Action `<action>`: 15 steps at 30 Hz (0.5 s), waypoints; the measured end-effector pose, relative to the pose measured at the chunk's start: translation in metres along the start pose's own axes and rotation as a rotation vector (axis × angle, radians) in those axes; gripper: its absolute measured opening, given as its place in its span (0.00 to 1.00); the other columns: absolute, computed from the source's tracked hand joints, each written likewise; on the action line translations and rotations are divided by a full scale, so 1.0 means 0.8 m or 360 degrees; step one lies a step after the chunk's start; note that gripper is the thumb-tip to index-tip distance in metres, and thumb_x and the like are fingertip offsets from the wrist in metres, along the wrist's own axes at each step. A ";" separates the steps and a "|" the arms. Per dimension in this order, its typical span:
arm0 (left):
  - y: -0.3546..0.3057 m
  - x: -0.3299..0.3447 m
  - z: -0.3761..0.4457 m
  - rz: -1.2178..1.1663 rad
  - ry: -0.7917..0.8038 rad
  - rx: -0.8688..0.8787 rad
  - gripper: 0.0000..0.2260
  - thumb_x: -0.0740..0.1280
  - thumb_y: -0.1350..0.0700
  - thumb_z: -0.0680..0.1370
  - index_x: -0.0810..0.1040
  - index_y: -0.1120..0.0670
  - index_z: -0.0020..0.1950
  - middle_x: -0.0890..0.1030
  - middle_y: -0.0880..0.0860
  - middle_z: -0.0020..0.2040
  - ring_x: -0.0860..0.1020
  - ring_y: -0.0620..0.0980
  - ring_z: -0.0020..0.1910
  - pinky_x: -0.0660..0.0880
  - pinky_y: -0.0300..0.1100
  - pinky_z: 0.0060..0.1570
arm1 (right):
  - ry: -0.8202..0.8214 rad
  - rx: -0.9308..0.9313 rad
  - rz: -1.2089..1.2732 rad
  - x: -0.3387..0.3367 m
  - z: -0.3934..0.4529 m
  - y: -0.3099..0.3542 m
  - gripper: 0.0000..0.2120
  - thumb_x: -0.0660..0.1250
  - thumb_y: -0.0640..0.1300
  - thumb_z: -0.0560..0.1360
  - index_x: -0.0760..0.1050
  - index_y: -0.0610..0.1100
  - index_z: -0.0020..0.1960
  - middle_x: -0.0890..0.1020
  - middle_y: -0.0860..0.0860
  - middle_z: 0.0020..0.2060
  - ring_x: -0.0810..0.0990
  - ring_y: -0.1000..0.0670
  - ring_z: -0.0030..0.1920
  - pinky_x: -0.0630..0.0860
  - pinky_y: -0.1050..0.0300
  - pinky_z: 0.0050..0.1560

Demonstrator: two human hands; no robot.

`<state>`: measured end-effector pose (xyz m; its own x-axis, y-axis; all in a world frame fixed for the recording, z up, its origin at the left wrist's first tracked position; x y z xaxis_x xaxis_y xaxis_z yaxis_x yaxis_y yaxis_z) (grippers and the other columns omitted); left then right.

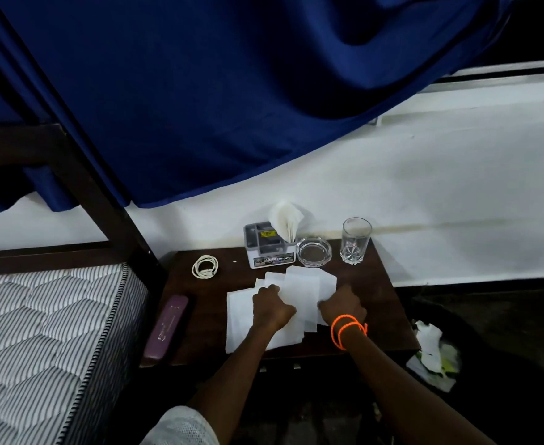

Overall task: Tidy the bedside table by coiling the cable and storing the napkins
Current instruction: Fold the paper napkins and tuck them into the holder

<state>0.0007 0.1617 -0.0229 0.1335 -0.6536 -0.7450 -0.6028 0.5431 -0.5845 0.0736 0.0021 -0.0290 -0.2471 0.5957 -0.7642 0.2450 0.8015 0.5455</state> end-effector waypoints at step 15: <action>0.018 -0.016 -0.009 -0.0041 -0.0364 -0.0043 0.21 0.72 0.55 0.73 0.79 0.54 0.66 0.75 0.56 0.67 0.74 0.55 0.67 0.74 0.46 0.64 | -0.0076 -0.0282 -0.0127 0.013 0.000 0.006 0.24 0.74 0.50 0.70 0.75 0.45 0.63 0.73 0.43 0.63 0.72 0.39 0.65 0.74 0.47 0.62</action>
<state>-0.0152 0.1739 -0.0197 0.3219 -0.5291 -0.7851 -0.6175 0.5112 -0.5977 0.0723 0.0120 -0.0341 -0.2136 0.5301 -0.8206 0.0563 0.8452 0.5314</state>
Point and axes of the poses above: each hand's wrist, its own z-axis towards the middle knuckle, its own x-axis out of the palm, y = z × x, the point moved 3 cm from there along z, towards the middle knuckle
